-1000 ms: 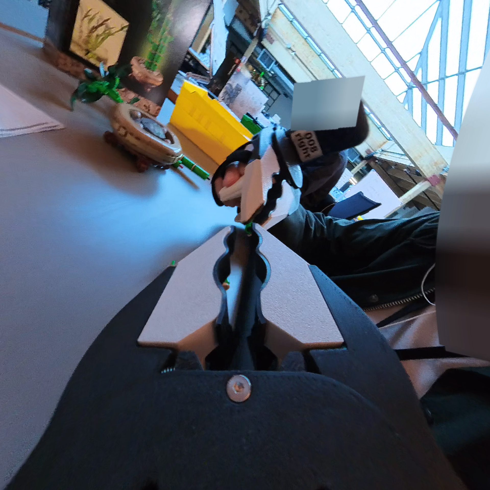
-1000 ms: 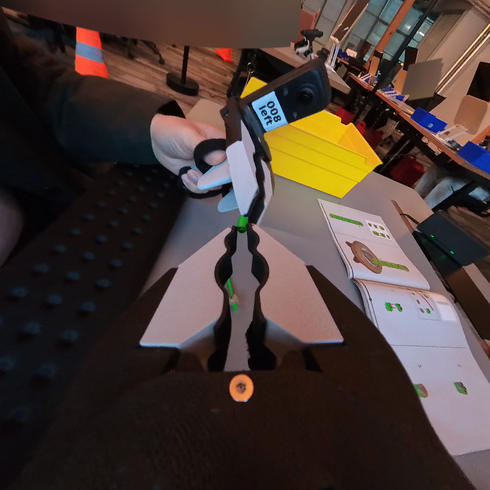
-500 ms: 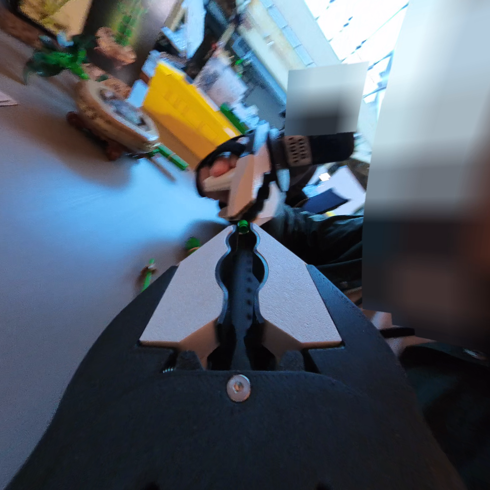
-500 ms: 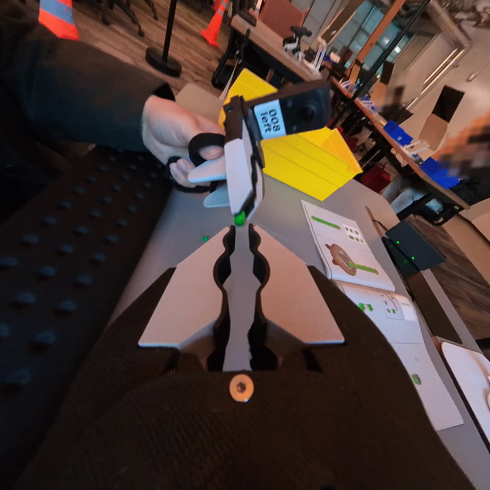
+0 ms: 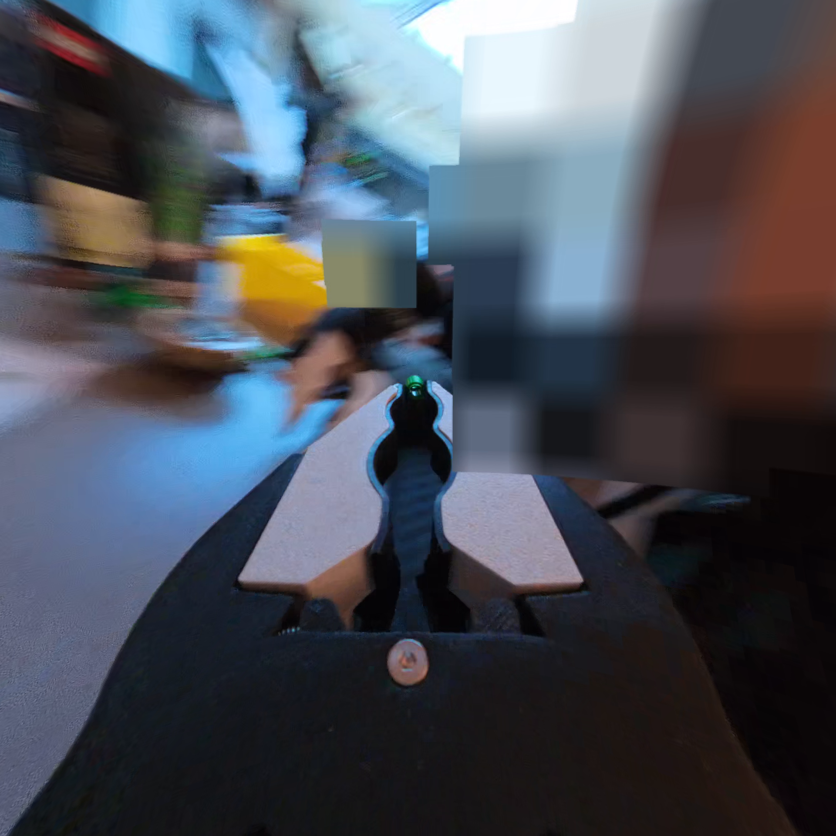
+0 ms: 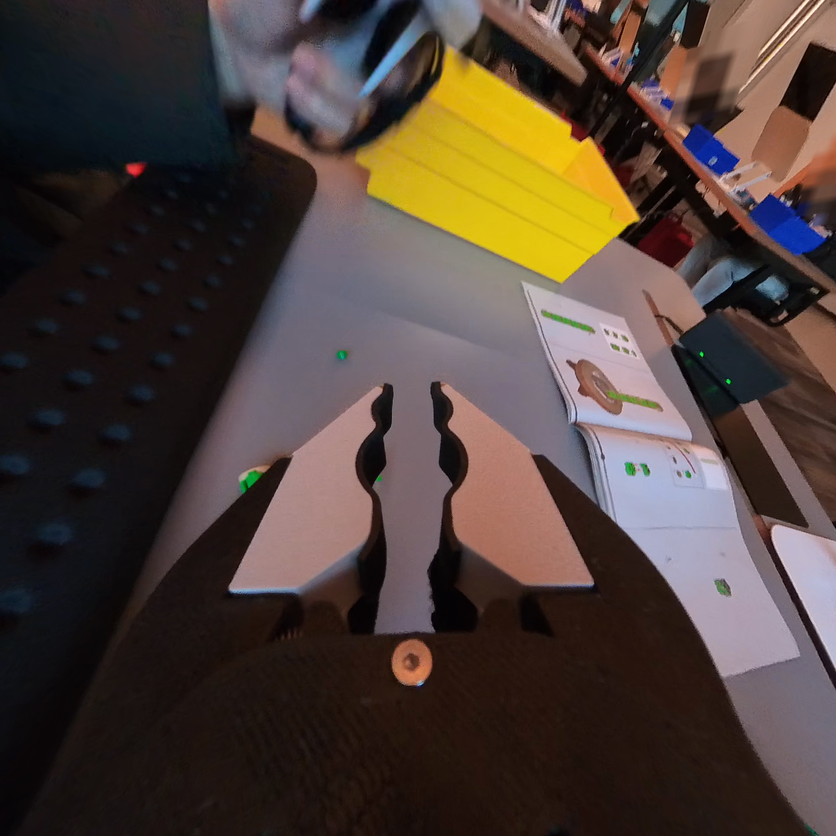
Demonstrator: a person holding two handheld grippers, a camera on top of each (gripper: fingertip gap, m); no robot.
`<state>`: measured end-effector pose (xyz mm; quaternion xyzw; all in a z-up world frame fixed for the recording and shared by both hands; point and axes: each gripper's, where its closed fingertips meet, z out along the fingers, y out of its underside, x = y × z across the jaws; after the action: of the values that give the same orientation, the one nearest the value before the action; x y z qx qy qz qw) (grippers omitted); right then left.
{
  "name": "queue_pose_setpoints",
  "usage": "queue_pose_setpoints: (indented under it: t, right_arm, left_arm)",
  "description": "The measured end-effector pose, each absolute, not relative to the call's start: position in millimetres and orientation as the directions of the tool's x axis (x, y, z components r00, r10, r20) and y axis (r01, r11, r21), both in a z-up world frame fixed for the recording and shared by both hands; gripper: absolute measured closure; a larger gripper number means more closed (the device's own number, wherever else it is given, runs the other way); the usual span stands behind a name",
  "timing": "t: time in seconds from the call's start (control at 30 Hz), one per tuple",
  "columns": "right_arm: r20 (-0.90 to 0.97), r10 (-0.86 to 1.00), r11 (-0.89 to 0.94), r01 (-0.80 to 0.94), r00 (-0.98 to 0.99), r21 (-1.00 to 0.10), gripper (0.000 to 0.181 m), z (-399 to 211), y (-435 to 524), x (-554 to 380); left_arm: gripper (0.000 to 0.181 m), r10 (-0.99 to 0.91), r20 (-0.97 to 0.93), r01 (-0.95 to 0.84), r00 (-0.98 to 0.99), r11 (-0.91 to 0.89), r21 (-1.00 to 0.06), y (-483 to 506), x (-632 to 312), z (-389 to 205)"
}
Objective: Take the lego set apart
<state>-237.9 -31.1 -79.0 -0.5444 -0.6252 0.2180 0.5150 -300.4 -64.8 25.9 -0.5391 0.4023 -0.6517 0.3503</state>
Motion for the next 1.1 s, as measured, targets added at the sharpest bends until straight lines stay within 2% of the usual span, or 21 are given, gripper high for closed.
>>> queue_pose_setpoints:
  t: [0.03,0.07,0.1,0.13,0.2,0.27,0.3,0.4,0.5,0.6,0.7,0.8,0.87,0.93,1.0,1.03,1.1]
  right_arm:
    - [0.403,0.907,0.303,0.480,0.120,-0.823,0.165,-83.8,-30.0,-237.5]
    - [0.394,0.913,0.293,0.494,0.110,-0.819,0.165,-88.0,-30.3,-238.0]
    - [0.382,0.918,0.283,0.501,0.104,-0.817,0.165,-91.5,-30.5,-238.9]
    - [0.373,0.922,0.274,0.511,0.100,-0.815,0.164,-95.2,-29.9,-239.7]
    - [0.365,0.927,0.264,0.537,0.087,-0.801,0.164,-102.8,-28.8,-240.4]
    - [0.371,0.925,0.266,0.556,0.083,-0.787,0.164,-107.2,-27.5,-240.3]
    - [0.376,0.923,0.267,0.563,0.084,-0.782,0.164,-108.2,-27.1,-239.9]
    - [0.374,0.922,0.256,0.566,0.101,-0.784,0.164,-108.5,-24.9,-238.4]
    - [0.352,0.928,0.223,0.573,0.124,-0.789,0.164,-111.3,-19.8,-235.3]
    - [0.335,0.932,0.199,0.572,0.140,-0.795,0.163,-112.8,-15.7,-231.5]
    - [0.310,0.940,0.180,0.563,0.144,-0.807,0.163,-113.1,-14.7,-231.1]
    - [0.298,0.944,0.171,0.567,0.139,-0.806,0.163,-115.9,-15.1,-231.9]
    - [0.308,0.942,0.179,0.574,0.135,-0.799,0.163,-117.1,-14.7,-232.2]
    - [0.307,0.943,0.180,0.571,0.132,-0.801,0.163,-116.6,-15.2,-233.2]
    - [0.307,0.942,0.182,0.569,0.132,-0.802,0.163,-115.8,-15.8,-232.9]
    - [0.310,0.941,0.184,0.569,0.134,-0.802,0.163,-115.2,-16.0,-232.3]
    - [0.318,0.938,0.189,0.569,0.137,-0.800,0.163,-113.5,-16.2,-231.1]
  left_arm:
    - [0.176,-0.961,0.252,-0.030,0.114,-0.257,-0.966,-40.3,-321.7,25.8]
    - [0.175,-0.920,0.092,-0.066,0.381,-0.127,-0.990,-13.5,-354.5,38.7]
    - [0.176,-0.798,-0.011,-0.082,0.603,-0.048,-0.995,9.9,-394.7,57.0]
    - [0.176,-0.666,-0.067,-0.105,0.743,-0.017,-0.994,26.2,-433.9,69.7]
    - [0.176,-0.486,-0.066,-0.181,0.872,-0.193,-0.964,54.0,-500.9,50.8]
    - [0.175,-0.404,0.024,-0.159,0.914,-0.413,-0.897,74.0,-547.4,8.5]
    - [0.176,-0.380,0.070,-0.122,0.923,-0.458,-0.881,82.1,-562.4,-6.7]
    - [0.175,-0.357,0.185,-0.058,0.915,-0.572,-0.819,93.3,-583.4,-45.9]
    - [0.157,-0.342,0.215,-0.070,0.915,-0.659,-0.749,97.5,-591.5,-71.8]
    - [0.135,-0.329,0.206,-0.074,0.922,-0.671,-0.738,100.9,-594.2,-73.3]
    - [0.138,-0.360,0.223,-0.054,0.906,-0.620,-0.783,92.0,-573.8,-50.3]
    - [0.141,-0.590,0.280,-0.026,0.757,-0.456,-0.890,50.6,-488.7,-8.0]
    - [0.141,-0.753,0.251,-0.106,0.608,-0.391,-0.914,7.2,-418.0,-11.2]
    - [0.141,-0.862,0.180,-0.278,0.474,-0.340,-0.898,-28.2,-359.7,-44.9]
    - [0.151,-0.917,0.117,-0.456,0.382,-0.297,-0.839,-46.3,-324.9,-87.8]
    - [0.151,-0.924,0.101,-0.523,0.368,-0.295,-0.800,-47.8,-316.7,-106.4]
    - [0.150,-0.927,0.110,-0.578,0.358,-0.312,-0.754,-46.5,-305.8,-126.8]
